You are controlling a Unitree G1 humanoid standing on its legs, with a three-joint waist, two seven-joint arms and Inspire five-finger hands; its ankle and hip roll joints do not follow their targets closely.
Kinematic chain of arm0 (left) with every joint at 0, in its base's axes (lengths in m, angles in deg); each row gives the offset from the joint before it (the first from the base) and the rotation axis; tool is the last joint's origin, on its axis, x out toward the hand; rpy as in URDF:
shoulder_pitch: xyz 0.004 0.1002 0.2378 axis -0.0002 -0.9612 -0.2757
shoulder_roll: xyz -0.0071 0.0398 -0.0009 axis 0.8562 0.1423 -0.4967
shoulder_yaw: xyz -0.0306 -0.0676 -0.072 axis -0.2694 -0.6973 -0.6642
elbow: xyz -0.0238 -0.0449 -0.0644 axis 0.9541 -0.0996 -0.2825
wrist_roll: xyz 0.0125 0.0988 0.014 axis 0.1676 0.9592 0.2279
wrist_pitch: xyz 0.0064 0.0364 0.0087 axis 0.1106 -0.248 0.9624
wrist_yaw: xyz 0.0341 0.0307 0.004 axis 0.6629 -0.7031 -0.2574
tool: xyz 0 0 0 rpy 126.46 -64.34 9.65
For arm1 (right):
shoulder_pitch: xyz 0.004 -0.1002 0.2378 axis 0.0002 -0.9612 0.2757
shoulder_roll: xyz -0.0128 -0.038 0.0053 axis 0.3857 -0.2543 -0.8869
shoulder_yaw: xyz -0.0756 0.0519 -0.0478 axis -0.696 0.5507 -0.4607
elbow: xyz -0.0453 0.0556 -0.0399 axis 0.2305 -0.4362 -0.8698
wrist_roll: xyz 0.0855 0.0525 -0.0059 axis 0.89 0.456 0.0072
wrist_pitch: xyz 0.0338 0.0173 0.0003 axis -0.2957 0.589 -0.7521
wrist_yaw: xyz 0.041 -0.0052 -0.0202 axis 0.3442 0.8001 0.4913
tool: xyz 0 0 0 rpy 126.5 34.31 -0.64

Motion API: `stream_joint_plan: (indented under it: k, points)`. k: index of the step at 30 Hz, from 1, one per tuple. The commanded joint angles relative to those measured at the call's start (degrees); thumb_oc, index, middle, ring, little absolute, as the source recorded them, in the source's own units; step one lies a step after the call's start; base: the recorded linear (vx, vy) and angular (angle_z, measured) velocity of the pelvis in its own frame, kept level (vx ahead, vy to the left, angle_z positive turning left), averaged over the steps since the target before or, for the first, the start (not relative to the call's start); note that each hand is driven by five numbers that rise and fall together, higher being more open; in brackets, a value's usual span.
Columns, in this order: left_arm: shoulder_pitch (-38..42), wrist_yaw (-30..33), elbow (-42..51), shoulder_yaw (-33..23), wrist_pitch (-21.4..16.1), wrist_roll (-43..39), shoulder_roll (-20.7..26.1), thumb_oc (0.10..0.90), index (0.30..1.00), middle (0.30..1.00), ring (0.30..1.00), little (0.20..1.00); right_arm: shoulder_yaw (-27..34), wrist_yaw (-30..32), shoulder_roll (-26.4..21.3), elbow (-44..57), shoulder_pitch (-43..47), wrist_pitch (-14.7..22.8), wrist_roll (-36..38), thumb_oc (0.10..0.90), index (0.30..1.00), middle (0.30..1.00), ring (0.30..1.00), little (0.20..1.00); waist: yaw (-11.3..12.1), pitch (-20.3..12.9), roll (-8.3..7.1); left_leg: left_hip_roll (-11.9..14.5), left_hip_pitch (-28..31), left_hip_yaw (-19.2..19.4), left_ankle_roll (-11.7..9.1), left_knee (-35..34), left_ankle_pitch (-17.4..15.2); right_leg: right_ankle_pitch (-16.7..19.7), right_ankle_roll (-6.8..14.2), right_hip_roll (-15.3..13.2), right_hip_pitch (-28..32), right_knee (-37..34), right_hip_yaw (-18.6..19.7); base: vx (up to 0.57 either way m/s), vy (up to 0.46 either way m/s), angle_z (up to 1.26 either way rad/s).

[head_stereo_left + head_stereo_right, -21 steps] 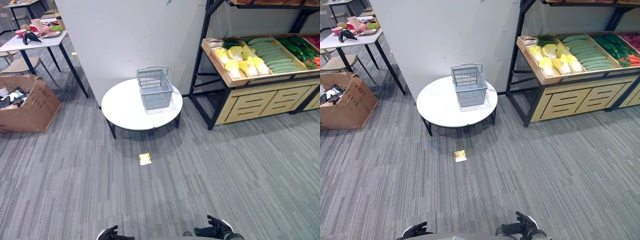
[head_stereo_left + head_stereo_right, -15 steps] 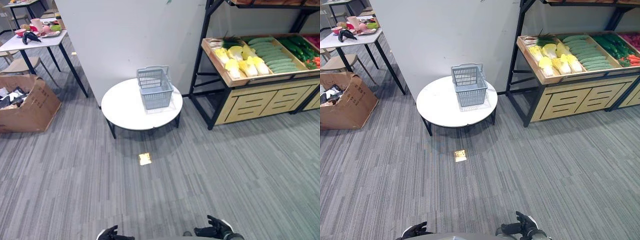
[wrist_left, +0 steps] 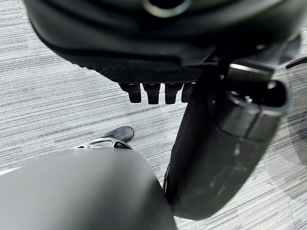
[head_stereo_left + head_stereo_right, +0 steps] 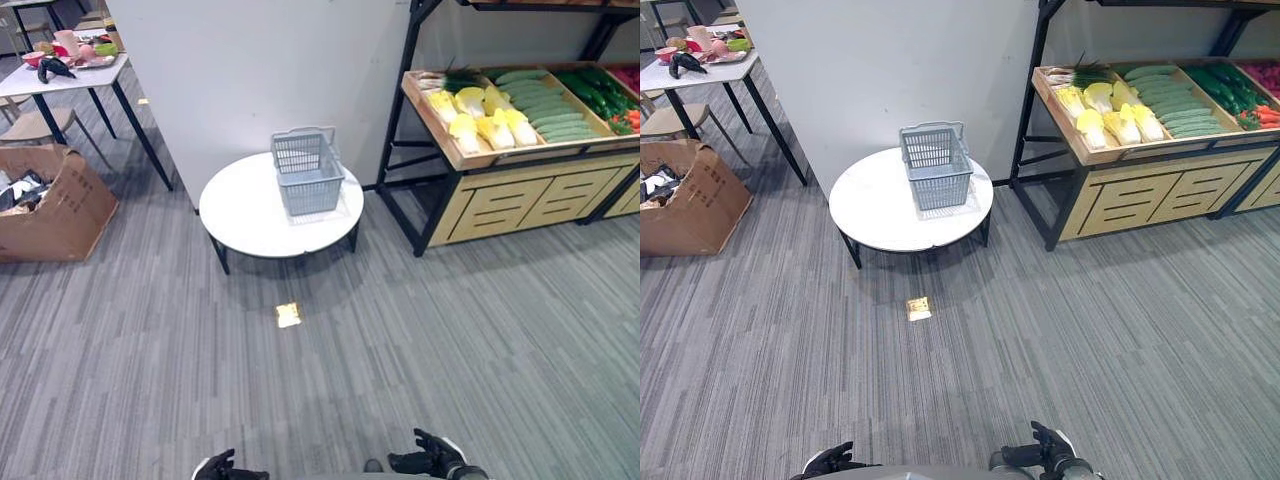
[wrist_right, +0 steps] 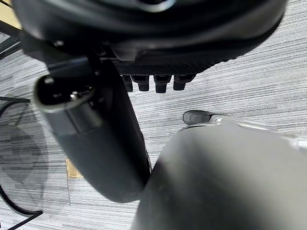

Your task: Get the vegetables into the basket

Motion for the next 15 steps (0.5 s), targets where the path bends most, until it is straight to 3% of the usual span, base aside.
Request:
stream_joint_plan:
  k: [1,7,15]
  points:
    - [2.0,0.6,-3.9,-0.7,0.1,0.9,0.8,0.9,1.0,1.0,1.0,1.0,-2.8,0.4,-1.8,-2.8,-0.4,-0.6,-0.6,0.9,1.0,1.0,1.0,1.0,-0.7,2.4,-0.69,1.1,0.8,-2.6,-1.2,0.1,-0.6,0.6,2.9,-0.6,-0.1,1.3,0.7,0.02,-0.061,0.0]
    - [3.3,1.3,-3.3,-0.8,0.0,0.5,1.7,0.9,1.0,1.0,1.0,1.0,-3.3,0.8,-2.2,-1.8,0.6,-0.3,-0.5,0.9,1.0,1.0,1.0,1.0,-0.6,3.9,-0.8,2.0,-0.1,-2.3,-1.3,0.1,0.9,-2.3,1.9,0.6,-4.2,7.5,1.3,0.02,-0.044,-0.03]
    - [4.3,1.4,-2.2,0.0,-0.4,-0.5,2.0,0.9,1.0,1.0,1.0,1.0,-3.7,1.1,-3.4,-1.0,0.9,-0.1,-1.0,0.9,1.0,1.0,1.0,1.0,-0.8,5.2,-0.06,3.0,-1.7,-3.3,-2.3,1.4,3.4,-2.8,1.2,1.5,-5.9,8.9,0.1,0.05,-0.065,0.02]
